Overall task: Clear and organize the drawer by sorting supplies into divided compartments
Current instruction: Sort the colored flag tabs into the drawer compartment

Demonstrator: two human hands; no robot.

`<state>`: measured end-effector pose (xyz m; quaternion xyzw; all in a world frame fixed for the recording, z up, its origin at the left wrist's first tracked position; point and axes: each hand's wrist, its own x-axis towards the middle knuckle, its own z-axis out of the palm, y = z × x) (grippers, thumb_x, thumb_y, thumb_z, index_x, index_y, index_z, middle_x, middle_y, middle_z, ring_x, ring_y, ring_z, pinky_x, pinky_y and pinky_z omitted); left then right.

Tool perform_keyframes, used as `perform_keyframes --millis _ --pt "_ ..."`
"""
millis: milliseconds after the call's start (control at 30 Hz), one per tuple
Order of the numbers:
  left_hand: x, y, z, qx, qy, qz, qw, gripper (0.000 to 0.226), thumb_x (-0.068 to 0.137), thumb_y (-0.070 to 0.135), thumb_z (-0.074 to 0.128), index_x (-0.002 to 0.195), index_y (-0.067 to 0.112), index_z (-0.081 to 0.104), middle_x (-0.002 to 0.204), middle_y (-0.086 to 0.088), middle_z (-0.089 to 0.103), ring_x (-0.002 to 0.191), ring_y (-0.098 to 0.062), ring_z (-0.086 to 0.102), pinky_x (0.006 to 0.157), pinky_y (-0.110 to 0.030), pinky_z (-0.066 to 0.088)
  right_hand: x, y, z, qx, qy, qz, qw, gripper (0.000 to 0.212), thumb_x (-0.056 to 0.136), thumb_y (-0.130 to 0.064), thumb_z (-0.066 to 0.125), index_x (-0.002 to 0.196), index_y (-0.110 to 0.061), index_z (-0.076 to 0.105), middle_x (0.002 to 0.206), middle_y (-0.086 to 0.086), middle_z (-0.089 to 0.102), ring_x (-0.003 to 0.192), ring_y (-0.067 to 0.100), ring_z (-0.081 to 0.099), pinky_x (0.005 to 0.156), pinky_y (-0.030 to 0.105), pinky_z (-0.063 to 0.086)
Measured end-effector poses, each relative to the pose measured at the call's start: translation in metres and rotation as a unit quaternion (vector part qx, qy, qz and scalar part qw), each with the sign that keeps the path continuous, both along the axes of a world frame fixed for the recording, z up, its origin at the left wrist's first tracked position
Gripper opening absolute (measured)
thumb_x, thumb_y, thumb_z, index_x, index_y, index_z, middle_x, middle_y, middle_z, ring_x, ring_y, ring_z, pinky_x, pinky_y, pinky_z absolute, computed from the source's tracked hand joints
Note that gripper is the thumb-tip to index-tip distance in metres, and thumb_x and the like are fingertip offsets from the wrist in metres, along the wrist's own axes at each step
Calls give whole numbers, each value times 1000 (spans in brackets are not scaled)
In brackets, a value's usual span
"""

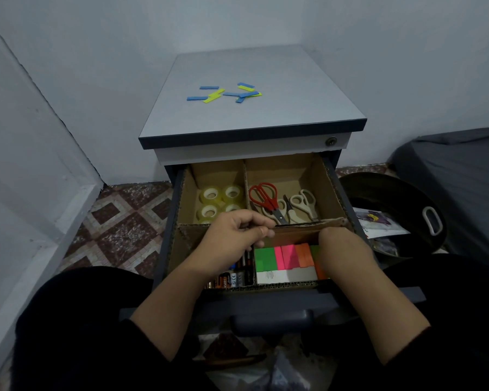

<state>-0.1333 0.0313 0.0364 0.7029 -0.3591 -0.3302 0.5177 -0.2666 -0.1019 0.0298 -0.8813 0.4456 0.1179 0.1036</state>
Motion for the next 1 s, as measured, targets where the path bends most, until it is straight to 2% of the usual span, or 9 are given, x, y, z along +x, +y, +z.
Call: perform_keyframes --millis 233,367,433,500,567,633,733,800,1000 --pt "1 1 0 -15 9 5 1000 18 92 2 58 96 15 70 89 -2 74 69 -7 62 63 -21 47 0 2 4 2 10 -9 1000 18 94 -6 46 102 -8 62 105 9 62 101 26 62 70 29 40" --pt "3 1 0 -28 14 19 999 19 92 3 57 95 16 70 89 0 74 70 -7 62 62 -19 48 -4 -3 9 -26 -8 4 1000 14 90 -7 49 93 -10 62 80 3 53 81 23 57 67 28 42" --pt "5 1 0 -40 25 39 998 20 92 2 56 94 16 70 88 0 74 69 -6 61 60 -18 48 -5 -7 17 -14 -37 16 999 14 89 -11 51 86 -14 65 75 2 55 76 21 57 66 27 43" --pt "8 0 -1 -55 44 64 995 19 92 1 56 94 13 70 87 -2 74 68 -6 60 59 -18 47 -3 -5 27 96 -88 10 991 15 90 -16 57 80 -19 67 79 2 66 75 16 64 62 25 48" --pt "9 0 -2 -65 64 90 992 18 92 1 55 95 12 69 86 -3 74 66 -5 59 59 -18 46 3 4 30 235 -136 -2 962 12 89 -15 63 79 -21 68 79 1 70 70 11 65 54 21 45" --pt "10 0 -2 -69 78 111 988 18 93 2 54 96 11 69 85 -2 73 66 -5 58 59 -18 46 12 15 24 287 -142 12 947 7 89 -16 65 84 -19 69 81 2 72 71 11 67 54 20 44" --pt "11 1 -3 -68 81 126 986 17 93 3 55 98 10 69 86 -3 73 66 -6 58 58 -18 46 27 28 9 254 -124 57 957 8 87 -13 65 86 -15 72 83 4 73 79 14 70 69 30 56" --pt "11 1 -3 -67 80 127 986 17 93 3 55 98 9 69 85 -2 73 65 -6 58 58 -18 46 34 32 1 224 -115 71 965 12 83 -9 63 86 -14 74 87 8 73 85 21 70 80 36 57" --pt "11 0 -2 -68 81 120 987 17 93 2 54 95 11 69 83 -1 72 63 -4 58 58 -18 46 43 38 -8 159 -98 102 977 22 80 -13 58 95 -16 74 93 8 70 91 25 66 80 34 55"
